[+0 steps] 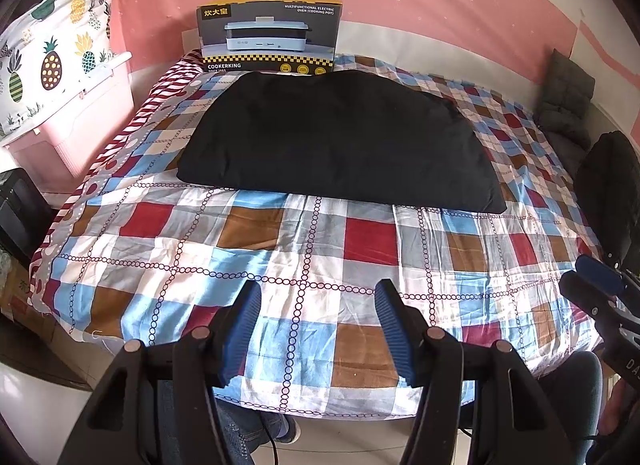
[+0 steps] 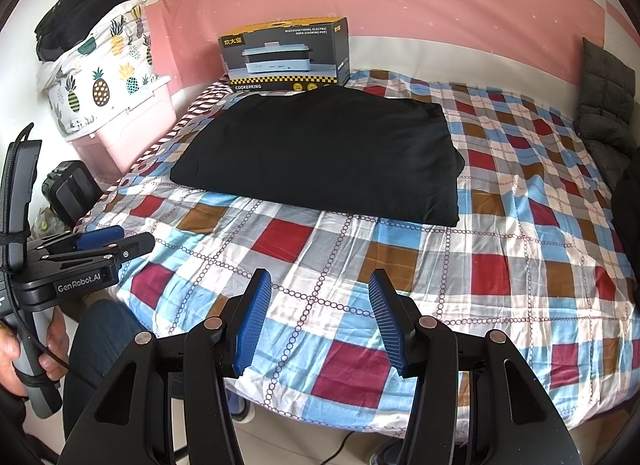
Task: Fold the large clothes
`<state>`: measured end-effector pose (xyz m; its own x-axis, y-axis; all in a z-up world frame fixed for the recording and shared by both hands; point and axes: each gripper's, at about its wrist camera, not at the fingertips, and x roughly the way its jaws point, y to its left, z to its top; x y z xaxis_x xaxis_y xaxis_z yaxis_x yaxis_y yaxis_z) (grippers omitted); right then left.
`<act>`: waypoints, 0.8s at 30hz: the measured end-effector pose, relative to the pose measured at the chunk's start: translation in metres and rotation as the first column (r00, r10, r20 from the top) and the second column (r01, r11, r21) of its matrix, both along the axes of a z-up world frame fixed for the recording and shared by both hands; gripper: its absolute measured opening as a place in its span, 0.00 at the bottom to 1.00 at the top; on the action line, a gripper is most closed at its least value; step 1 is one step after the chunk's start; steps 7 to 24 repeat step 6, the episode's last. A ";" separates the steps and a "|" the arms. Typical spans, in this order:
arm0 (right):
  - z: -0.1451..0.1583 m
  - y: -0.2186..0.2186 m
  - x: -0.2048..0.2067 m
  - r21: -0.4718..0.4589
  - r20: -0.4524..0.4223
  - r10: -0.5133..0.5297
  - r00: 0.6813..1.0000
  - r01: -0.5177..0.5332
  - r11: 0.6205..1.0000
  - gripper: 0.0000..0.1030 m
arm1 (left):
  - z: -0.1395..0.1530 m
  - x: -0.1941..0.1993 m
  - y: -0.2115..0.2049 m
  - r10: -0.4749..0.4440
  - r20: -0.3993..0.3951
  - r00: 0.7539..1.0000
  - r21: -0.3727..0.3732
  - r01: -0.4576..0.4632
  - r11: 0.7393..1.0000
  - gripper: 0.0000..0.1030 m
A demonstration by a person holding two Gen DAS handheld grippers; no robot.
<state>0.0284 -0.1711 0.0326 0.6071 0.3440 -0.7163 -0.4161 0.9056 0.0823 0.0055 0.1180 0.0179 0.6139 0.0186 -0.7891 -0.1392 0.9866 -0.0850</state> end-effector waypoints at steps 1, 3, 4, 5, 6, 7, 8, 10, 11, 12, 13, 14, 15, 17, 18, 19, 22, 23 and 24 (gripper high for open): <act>0.000 0.000 0.000 0.000 0.000 0.000 1.000 0.000 1.000 0.50 | 0.000 0.000 0.000 0.002 -0.001 1.000 0.005 -0.002 1.000 0.59; 0.000 -0.001 0.000 0.001 0.000 0.000 1.000 0.000 1.000 0.50 | 0.000 0.000 -0.002 0.001 -0.003 1.000 0.012 -0.001 1.000 0.59; 0.000 -0.001 0.000 0.002 0.000 0.000 1.000 0.000 1.000 0.50 | 0.000 0.000 -0.003 0.002 -0.005 1.000 0.014 -0.002 1.000 0.59; 0.001 -0.002 0.000 0.002 0.001 0.001 1.000 -0.001 1.000 0.50 | 0.000 0.000 -0.003 0.001 -0.006 1.000 0.014 -0.001 1.000 0.59; 0.001 -0.001 -0.001 0.002 0.003 0.000 1.000 0.000 1.000 0.50 | 0.001 0.000 -0.004 0.001 -0.008 1.000 0.014 -0.001 1.000 0.59; 0.001 -0.001 -0.001 0.002 0.003 0.000 1.000 0.000 1.000 0.50 | 0.001 0.000 -0.004 0.001 -0.008 1.000 0.014 -0.001 1.000 0.59; 0.001 -0.001 -0.001 0.002 0.003 0.000 1.000 0.000 1.000 0.50 | 0.001 0.000 -0.004 0.001 -0.008 1.000 0.014 -0.001 1.000 0.59; 0.001 -0.001 -0.001 0.002 0.003 0.000 1.000 0.000 1.000 0.50 | 0.001 0.000 -0.004 0.001 -0.008 1.000 0.014 -0.001 1.000 0.59; 0.001 -0.001 -0.001 0.002 0.003 0.000 1.000 0.000 1.000 0.50 | 0.001 0.000 -0.004 0.001 -0.008 1.000 0.014 -0.001 1.000 0.59; 0.001 -0.001 -0.001 0.002 0.003 0.000 1.000 0.000 1.000 0.50 | 0.001 0.000 -0.004 0.001 -0.008 1.000 0.014 -0.001 1.000 0.59; 0.001 -0.001 -0.001 0.002 0.003 0.000 1.000 0.000 1.000 0.50 | 0.001 0.000 -0.004 0.001 -0.008 1.000 0.014 -0.001 1.000 0.59; 0.001 -0.001 -0.001 0.002 0.003 0.000 1.000 0.000 1.000 0.50 | 0.001 0.000 -0.004 0.001 -0.008 1.000 0.014 -0.001 1.000 0.59; 0.001 -0.001 -0.001 0.002 0.003 0.000 1.000 0.000 1.000 0.50 | 0.001 0.000 -0.004 0.001 -0.008 1.000 0.014 -0.001 1.000 0.59; 0.001 -0.001 -0.001 0.002 0.003 0.000 1.000 0.000 1.000 0.50 | 0.001 0.000 -0.004 0.001 -0.008 1.000 0.014 -0.001 1.000 0.59; 0.001 -0.001 -0.001 0.002 0.003 0.000 1.000 0.000 1.000 0.50 | 0.001 0.000 -0.004 0.001 -0.008 1.000 0.014 -0.001 1.000 0.59; 0.001 -0.001 -0.001 0.002 0.003 0.000 1.000 0.000 1.000 0.50 | 0.001 0.000 -0.004 0.001 -0.008 1.000 0.014 -0.001 1.000 0.59; 0.001 -0.001 -0.001 0.002 0.003 0.000 1.000 0.000 1.000 0.50 | 0.001 0.000 -0.004 0.001 -0.008 1.000 0.014 -0.001 1.000 0.59; 0.001 -0.001 -0.001 0.002 0.003 0.000 1.000 0.000 1.000 0.50 | 0.001 0.000 -0.004 0.001 -0.008 1.000 0.014 -0.001 1.000 0.59; 0.001 -0.001 -0.001 0.002 0.003 0.000 1.000 0.000 1.000 0.50 | 0.001 0.000 -0.004 0.001 -0.008 1.000 0.014 -0.001 1.000 0.59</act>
